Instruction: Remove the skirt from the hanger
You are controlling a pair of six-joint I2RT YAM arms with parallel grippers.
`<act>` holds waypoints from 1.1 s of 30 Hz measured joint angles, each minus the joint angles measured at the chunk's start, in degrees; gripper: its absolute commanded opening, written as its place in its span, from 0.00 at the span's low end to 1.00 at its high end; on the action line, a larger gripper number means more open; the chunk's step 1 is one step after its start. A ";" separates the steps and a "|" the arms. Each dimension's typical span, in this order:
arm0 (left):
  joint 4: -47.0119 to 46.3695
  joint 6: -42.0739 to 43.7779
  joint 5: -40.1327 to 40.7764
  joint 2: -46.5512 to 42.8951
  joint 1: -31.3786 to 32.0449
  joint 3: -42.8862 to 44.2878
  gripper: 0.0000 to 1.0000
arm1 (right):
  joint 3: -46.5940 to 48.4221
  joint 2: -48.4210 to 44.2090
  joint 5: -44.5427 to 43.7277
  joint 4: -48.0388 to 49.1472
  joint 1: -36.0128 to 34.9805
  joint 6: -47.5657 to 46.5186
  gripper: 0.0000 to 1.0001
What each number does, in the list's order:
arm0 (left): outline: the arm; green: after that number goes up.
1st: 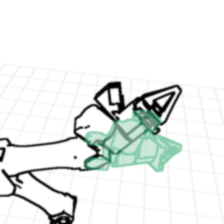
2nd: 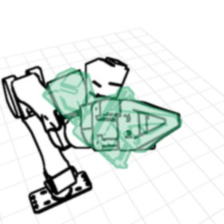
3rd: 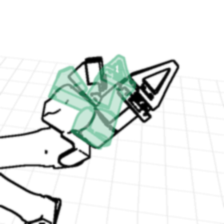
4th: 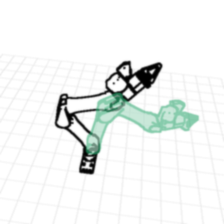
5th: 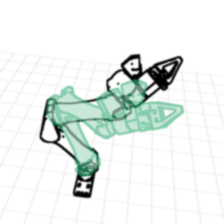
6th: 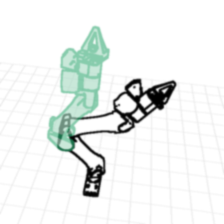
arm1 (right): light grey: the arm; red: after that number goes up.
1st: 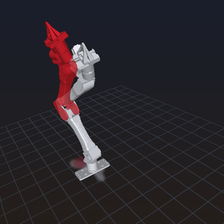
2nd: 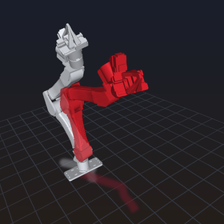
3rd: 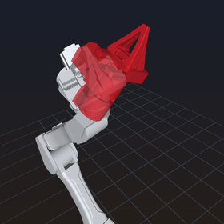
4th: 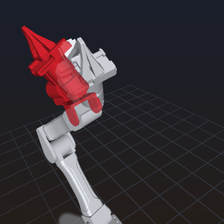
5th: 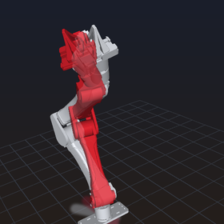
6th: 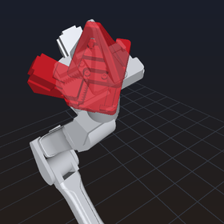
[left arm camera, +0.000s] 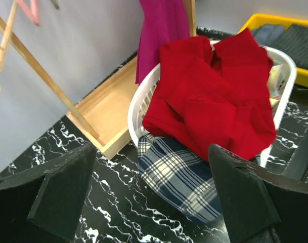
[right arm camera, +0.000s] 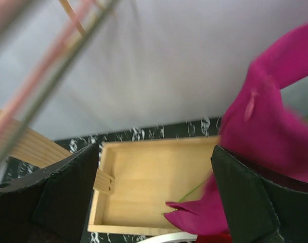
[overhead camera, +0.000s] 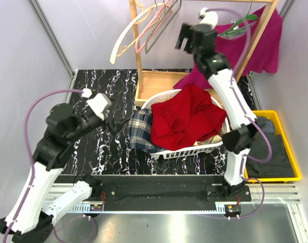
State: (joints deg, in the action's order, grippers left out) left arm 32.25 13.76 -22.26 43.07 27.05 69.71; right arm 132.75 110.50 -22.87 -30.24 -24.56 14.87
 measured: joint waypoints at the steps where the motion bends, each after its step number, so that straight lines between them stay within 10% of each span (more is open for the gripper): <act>1: -1.14 0.22 0.02 0.87 0.00 -0.94 0.99 | -0.57 1.92 -0.04 0.15 0.04 0.55 1.00; 19: -13.86 3.67 1.25 12.70 8.72 -14.25 0.99 | -52.74 -15.10 -4.74 2.16 4.20 3.10 0.94; 33: -20.00 10.84 4.90 21.94 15.04 -19.04 0.99 | -62.88 -23.28 6.40 -4.81 4.33 8.44 0.85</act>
State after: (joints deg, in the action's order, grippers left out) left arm 12.25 24.60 -17.37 65.01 42.09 50.68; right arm 69.87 87.22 -16.47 -35.05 -20.23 23.31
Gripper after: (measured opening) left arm 0.984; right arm 0.859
